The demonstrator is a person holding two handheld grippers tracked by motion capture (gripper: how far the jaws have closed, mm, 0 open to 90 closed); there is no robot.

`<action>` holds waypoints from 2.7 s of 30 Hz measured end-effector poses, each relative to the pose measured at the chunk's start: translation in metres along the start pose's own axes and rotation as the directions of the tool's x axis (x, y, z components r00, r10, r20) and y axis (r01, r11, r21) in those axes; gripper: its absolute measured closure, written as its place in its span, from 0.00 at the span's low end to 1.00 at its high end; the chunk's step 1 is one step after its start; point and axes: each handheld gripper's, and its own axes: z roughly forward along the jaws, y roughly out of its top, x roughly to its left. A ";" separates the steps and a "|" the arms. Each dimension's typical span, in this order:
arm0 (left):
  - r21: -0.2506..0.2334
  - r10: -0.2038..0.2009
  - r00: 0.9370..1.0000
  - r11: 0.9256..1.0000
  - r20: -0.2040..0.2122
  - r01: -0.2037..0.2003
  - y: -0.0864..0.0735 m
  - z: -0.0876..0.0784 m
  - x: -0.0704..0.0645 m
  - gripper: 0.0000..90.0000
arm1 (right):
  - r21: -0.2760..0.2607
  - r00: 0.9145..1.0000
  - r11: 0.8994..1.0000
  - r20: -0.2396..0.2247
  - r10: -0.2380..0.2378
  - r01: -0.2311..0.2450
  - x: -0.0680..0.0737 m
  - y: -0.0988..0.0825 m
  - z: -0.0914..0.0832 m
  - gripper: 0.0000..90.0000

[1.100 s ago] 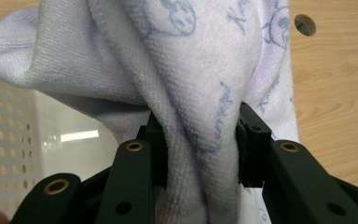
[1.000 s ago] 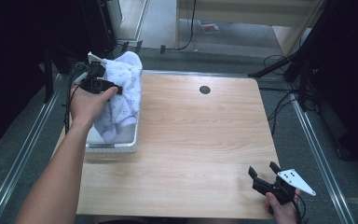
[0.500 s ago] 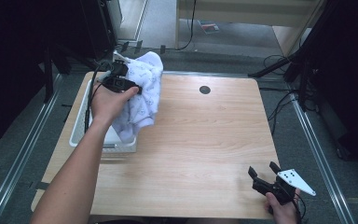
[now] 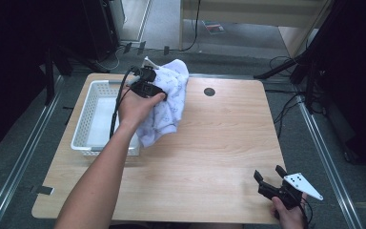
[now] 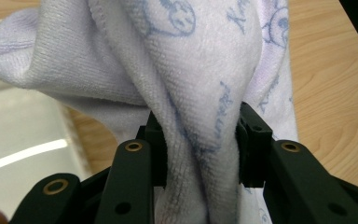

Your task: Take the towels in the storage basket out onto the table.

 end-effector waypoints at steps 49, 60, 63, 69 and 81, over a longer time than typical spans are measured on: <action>-0.053 -0.028 0.998 0.998 0.061 0.032 -0.046 0.001 0.008 0.00 | 0.003 1.000 1.000 0.002 -0.001 0.001 0.000 0.000 0.000 0.15; -0.114 -0.015 0.999 0.993 -0.030 0.012 -0.072 -0.035 0.035 0.00 | 0.005 1.000 1.000 0.001 0.000 0.000 0.000 0.000 0.000 0.15; -0.130 -0.024 0.999 0.991 -0.040 0.019 -0.080 -0.043 0.042 0.00 | 0.004 1.000 1.000 0.002 0.000 0.000 0.000 0.000 0.000 0.15; -0.166 -0.046 0.998 0.985 -0.051 0.037 -0.100 -0.060 0.058 0.00 | 0.004 1.000 1.000 0.001 0.003 -0.003 0.000 0.000 0.001 0.15; -0.234 -0.127 0.987 0.967 -0.096 0.102 -0.165 -0.076 0.095 0.00 | 0.009 1.000 1.000 0.002 0.006 -0.006 0.000 0.000 0.001 0.15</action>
